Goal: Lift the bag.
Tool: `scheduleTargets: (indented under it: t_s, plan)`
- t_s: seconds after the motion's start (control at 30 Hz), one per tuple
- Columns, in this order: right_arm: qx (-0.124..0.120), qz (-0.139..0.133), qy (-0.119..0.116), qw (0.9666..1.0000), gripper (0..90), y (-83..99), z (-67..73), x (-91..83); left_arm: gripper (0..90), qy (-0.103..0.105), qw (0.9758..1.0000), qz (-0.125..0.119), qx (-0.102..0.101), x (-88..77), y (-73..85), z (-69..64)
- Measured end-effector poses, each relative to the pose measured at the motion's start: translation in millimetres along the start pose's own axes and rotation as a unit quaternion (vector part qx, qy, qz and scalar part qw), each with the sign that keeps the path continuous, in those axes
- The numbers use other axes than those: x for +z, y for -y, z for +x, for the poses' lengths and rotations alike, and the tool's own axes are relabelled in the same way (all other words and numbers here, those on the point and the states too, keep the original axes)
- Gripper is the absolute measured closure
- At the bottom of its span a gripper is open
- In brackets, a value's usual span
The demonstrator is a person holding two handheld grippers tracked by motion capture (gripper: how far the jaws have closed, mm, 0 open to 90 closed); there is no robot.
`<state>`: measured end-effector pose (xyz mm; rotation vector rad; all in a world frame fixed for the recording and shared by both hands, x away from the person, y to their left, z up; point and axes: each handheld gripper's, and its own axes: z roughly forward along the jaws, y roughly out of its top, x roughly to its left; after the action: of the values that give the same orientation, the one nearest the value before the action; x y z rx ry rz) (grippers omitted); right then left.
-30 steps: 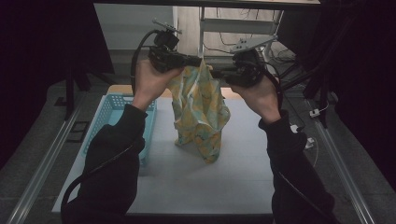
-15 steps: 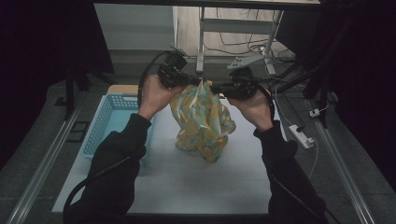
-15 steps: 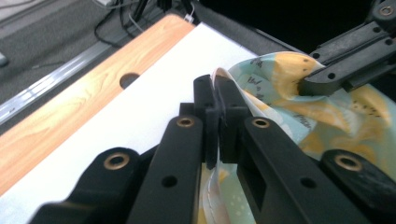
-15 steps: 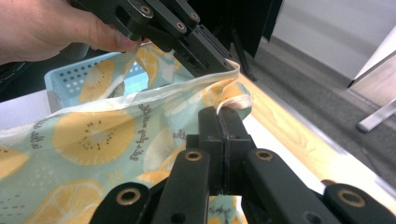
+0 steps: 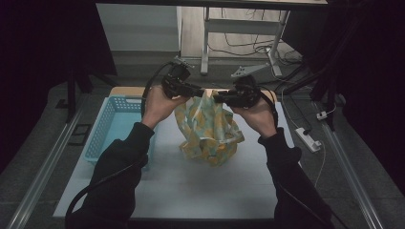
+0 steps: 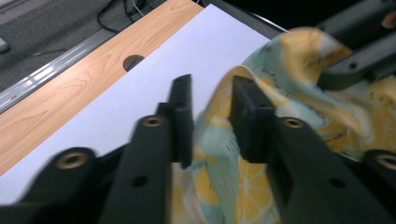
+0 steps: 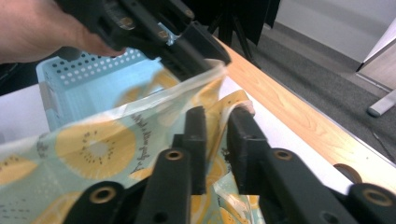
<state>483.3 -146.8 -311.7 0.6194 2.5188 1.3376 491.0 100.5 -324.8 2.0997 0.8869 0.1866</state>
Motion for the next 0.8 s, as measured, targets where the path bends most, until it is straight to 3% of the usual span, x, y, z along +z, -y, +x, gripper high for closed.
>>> scheduleTargets:
  t_s: [0.13, 0.27, 0.37, 0.5, 0.63, 0.8]
  plan:
    - [0.011, -0.018, -0.004, 0.9998, 65.5, 1.9, 0.4, -9.5, 51.5, 0.012, 0.9998, -0.01, -0.009, -8.9, 8.7, -0.1]
    - [0.009, -0.024, -0.005, 0.9997, 58.3, 7.9, 3.3, -15.1, 39.9, 0.014, 0.9995, -0.027, 0.006, -13.3, 21.5, -4.2]
    - [0.011, -0.027, -0.005, 0.9996, 54.3, 12.5, 5.5, -17.9, 35.7, 0.022, 0.9989, -0.04, 0.009, -16.4, 30.9, -7.0]
    - [0.009, -0.029, 0.0, 0.9995, 49.2, 17.5, 9.7, -20.3, 26.0, 0.024, 0.999, -0.034, 0.017, -18.1, 42.0, -10.4]
    - [0.013, -0.029, -0.002, 0.9995, 45.7, 22.5, 12.8, -21.6, 21.8, 0.029, 0.9986, -0.036, 0.023, -20.0, 53.8, -14.0]
    - [0.014, -0.032, 0.003, 0.9994, 42.6, 30.1, 14.4, -23.1, 16.5, 0.02, 0.9988, -0.036, 0.028, -23.5, 67.7, -17.4]
